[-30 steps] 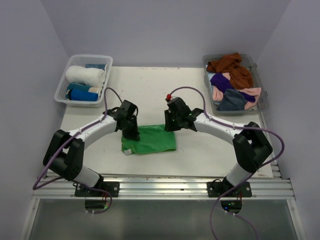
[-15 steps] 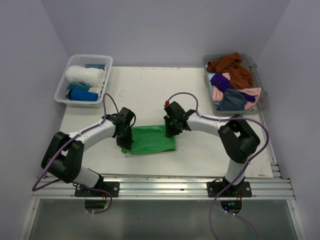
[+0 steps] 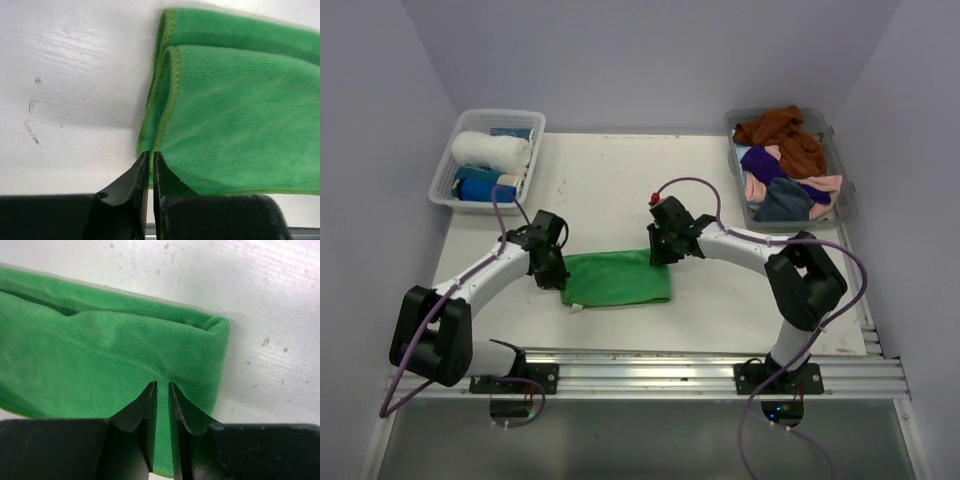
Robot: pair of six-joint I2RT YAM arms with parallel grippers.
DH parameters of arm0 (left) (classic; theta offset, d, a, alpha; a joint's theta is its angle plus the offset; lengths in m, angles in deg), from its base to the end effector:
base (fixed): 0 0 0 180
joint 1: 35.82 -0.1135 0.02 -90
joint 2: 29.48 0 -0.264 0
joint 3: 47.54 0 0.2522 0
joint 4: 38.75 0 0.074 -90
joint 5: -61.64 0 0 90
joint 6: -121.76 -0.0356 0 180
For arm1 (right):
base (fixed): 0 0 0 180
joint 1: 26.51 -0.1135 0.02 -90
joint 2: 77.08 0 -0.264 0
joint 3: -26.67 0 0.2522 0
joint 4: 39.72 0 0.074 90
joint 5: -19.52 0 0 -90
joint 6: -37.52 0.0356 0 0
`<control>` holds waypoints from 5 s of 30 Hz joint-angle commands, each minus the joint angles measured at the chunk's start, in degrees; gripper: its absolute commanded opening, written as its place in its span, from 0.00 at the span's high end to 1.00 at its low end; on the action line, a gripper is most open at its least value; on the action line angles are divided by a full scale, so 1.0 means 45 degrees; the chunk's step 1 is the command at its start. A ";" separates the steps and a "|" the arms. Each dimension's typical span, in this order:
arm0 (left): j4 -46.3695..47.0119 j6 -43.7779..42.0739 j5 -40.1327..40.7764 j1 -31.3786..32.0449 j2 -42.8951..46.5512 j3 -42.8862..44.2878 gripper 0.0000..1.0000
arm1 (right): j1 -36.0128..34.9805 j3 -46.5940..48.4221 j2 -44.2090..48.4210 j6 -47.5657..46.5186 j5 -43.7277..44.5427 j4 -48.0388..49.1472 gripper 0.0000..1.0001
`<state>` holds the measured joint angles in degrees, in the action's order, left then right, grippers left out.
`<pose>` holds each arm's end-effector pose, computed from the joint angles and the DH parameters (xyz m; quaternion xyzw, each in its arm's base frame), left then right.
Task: Roll the towels
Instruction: Fold the towel, then roll the towel
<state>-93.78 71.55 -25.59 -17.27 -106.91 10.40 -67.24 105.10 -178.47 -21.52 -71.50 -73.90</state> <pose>0.2182 -0.0714 0.1814 -0.1858 0.9730 -0.0447 0.1292 0.2753 0.2379 0.1819 -0.0842 0.9554 0.1725 0.2243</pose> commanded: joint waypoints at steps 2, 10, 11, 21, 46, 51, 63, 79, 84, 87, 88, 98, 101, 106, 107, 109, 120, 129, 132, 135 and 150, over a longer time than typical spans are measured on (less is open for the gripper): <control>0.0538 0.0181 -0.0107 0.0253 0.0332 0.0884 0.89 | 0.0067 0.1117 -0.0047 -0.0376 0.0187 -0.0090 0.81; 0.1749 0.0338 0.0205 0.0234 -0.0838 0.1528 0.89 | 0.0281 0.2173 -0.1511 -0.0688 0.0908 -0.0090 0.81; 0.2060 0.0279 0.0225 0.0215 -0.1382 0.1645 0.89 | 0.0398 0.2270 -0.1668 -0.0747 0.1006 -0.0109 0.81; 0.2630 -0.1009 -0.0885 0.0234 -0.6619 0.5859 0.90 | 0.0887 0.0537 -0.1163 -0.0514 0.1319 -0.0226 0.84; 0.1163 -0.1812 0.0012 0.0898 -0.5081 0.8505 0.79 | -0.0050 0.1878 0.0208 -0.0063 0.0284 -0.1008 0.80; 0.1535 -0.1499 -0.0360 0.0859 -0.5215 0.6940 0.86 | -0.0011 0.3480 -0.1628 -0.0590 0.0011 -0.1339 0.80; 0.3077 -0.2045 0.0187 0.0176 -0.6793 0.6566 0.87 | 0.0262 0.2819 -0.2529 -0.0495 0.0793 -0.1145 0.83; 0.1693 -0.2709 0.0517 -0.0254 -0.9223 1.1588 0.86 | 0.0262 0.1118 0.0281 0.1246 0.0323 0.0164 0.81; 0.1361 -0.2807 0.1144 -0.0254 -0.7350 1.1140 0.76 | 0.0281 0.1489 0.1025 0.0564 0.0597 -0.0518 0.75; 0.1379 -0.2729 0.0599 -0.0215 -0.6275 1.0165 0.76 | 0.0262 0.1081 0.1337 -0.0080 0.0364 -0.0423 0.74; 0.1457 -0.2690 0.0403 -0.0157 -0.6038 0.9485 0.76 | 0.0243 0.0905 0.1416 -0.0219 0.0305 -0.0325 0.74; 0.3488 -0.1264 -0.2117 0.0918 -0.5761 0.5242 0.83 | 0.0281 -0.0306 0.0967 -0.0708 -0.0068 -0.0266 0.76; 0.3860 -0.1206 -0.2041 0.0937 -0.6385 0.4986 0.84 | 0.0243 -0.0697 0.0811 -0.0767 0.0186 -0.0266 0.77; 0.3704 -0.1439 -0.1514 0.0937 -0.7265 0.5649 0.85 | 0.0204 -0.1555 0.0889 -0.0319 0.0343 0.0046 0.78; 0.3627 -0.1479 -0.1262 0.0937 -0.7556 0.5805 0.85 | 0.0165 -0.1673 0.0870 0.0030 0.0343 0.0066 0.79; 0.3353 -0.1634 -0.1045 0.0918 -0.7851 0.6449 0.85 | 0.0009 -0.1965 0.0830 0.0423 0.0285 0.0066 0.80; 0.1520 -0.2182 0.0282 0.0898 -0.7249 0.9185 0.82 | -0.0871 -0.1890 0.2644 0.1051 0.1435 -0.0265 0.78; 0.0676 -0.2554 -0.0005 0.0918 -0.3637 0.7474 0.76 | -0.0890 -0.1752 0.3409 0.0990 0.1203 -0.0540 0.75; 0.1201 -0.2242 -0.1451 0.1054 -0.2309 0.5718 0.79 | -0.0909 -0.2084 0.3409 0.1225 0.0930 -0.0325 0.75; 0.2276 -0.1266 -0.3674 0.1698 -0.1058 0.3701 0.83 | -0.0929 -0.2202 0.3194 0.1245 0.0540 -0.0207 0.75; 0.4407 -0.0873 -0.4817 0.3086 -0.2361 0.0690 0.87 | -0.1164 -0.3314 0.2180 0.1928 0.0499 0.0632 0.88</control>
<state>-76.91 68.38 -47.43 -3.66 -114.84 14.43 -72.31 91.81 -166.60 -14.41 -68.76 -73.34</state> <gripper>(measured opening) 0.136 0.139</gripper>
